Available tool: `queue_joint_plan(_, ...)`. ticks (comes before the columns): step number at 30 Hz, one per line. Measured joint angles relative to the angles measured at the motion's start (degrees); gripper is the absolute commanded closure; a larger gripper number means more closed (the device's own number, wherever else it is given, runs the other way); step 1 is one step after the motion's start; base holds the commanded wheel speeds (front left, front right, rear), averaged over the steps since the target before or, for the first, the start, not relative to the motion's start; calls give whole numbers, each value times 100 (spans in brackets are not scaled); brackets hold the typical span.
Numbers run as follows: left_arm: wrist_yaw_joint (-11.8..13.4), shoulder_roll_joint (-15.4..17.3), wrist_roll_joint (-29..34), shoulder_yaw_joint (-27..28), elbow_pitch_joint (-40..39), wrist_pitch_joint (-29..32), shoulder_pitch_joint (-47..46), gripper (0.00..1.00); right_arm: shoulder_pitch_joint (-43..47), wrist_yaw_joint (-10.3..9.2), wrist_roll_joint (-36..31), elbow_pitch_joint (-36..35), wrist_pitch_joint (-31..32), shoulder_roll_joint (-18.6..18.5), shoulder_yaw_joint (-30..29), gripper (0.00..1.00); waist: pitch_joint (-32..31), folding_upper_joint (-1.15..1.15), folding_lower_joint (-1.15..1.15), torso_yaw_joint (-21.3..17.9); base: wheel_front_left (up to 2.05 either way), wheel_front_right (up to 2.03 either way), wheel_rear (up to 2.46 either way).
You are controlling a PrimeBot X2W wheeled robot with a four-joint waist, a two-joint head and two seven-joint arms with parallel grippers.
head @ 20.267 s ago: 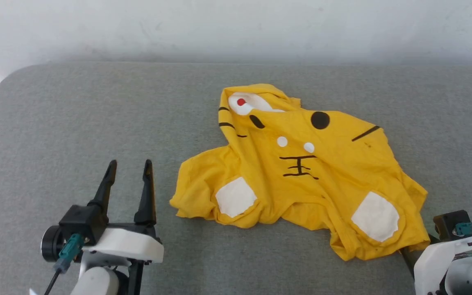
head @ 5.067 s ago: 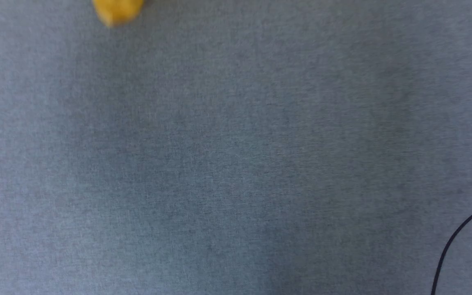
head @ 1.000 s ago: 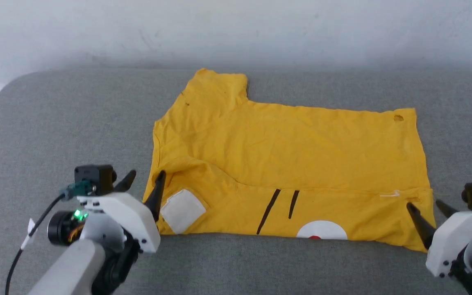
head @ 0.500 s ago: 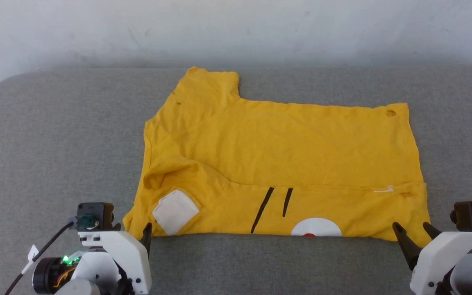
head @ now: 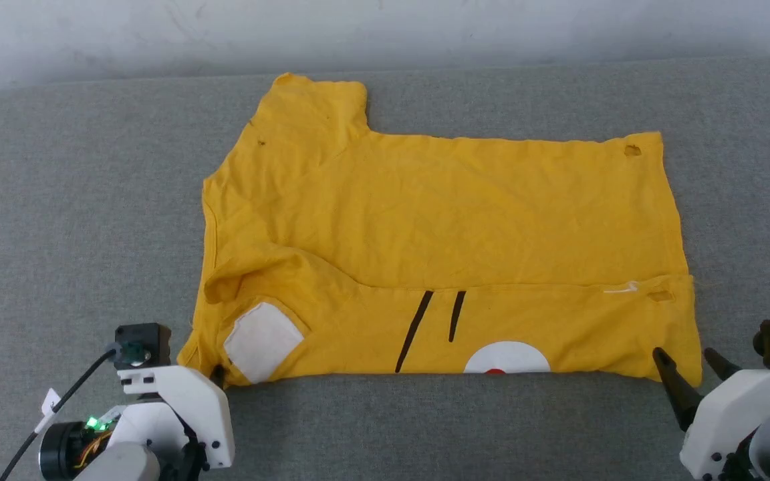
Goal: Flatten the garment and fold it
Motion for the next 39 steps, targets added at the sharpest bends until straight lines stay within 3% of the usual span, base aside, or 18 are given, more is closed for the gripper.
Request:
queue_joint_plan(1,-26,-4,-21,-2,2,-1,-10,100,-5,0,-14,-9,2,4,-23,0,16,0,0,-5,0,0,0)
queue_joint_plan(5,-203,-197,-75,12,40,-234,-46,100,-20,0,-133,-10,45,-12,-127,0,-24,0,1,18,0,0,0)
queue_joint_plan(14,-118,-216,42,68,-711,-656,21,100,-21,0,-382,98,392,-136,-330,0,-318,0,1,310,0,0,0)
queue_joint_plan(21,46,-44,136,73,-1330,-599,186,100,-322,0,-667,821,455,-112,-569,0,-354,0,0,573,0,0,0)
queue_joint_plan(29,49,-68,151,5,-1332,-600,225,100,-690,0,-1176,1590,447,-41,-773,0,-138,0,0,694,0,0,0)
queue_joint_plan(30,46,-77,151,1,-1302,-604,225,100,-714,-1,-1146,1639,452,-43,-751,7,-115,0,0,704,0,0,0)
queue_joint_plan(31,44,-86,151,2,-1272,-606,223,100,-736,-2,-1109,1667,450,-57,-727,80,-98,0,0,709,0,0,0)
queue_joint_plan(32,36,-96,151,-1,-1239,-609,221,100,-754,-2,-1085,1689,448,-71,-703,100,-87,0,0,711,0,0,0)
queue_joint_plan(39,-65,-57,125,-10,-922,-621,224,100,-743,1,-894,1769,394,-167,-515,100,-287,0,1,672,0,0,0)
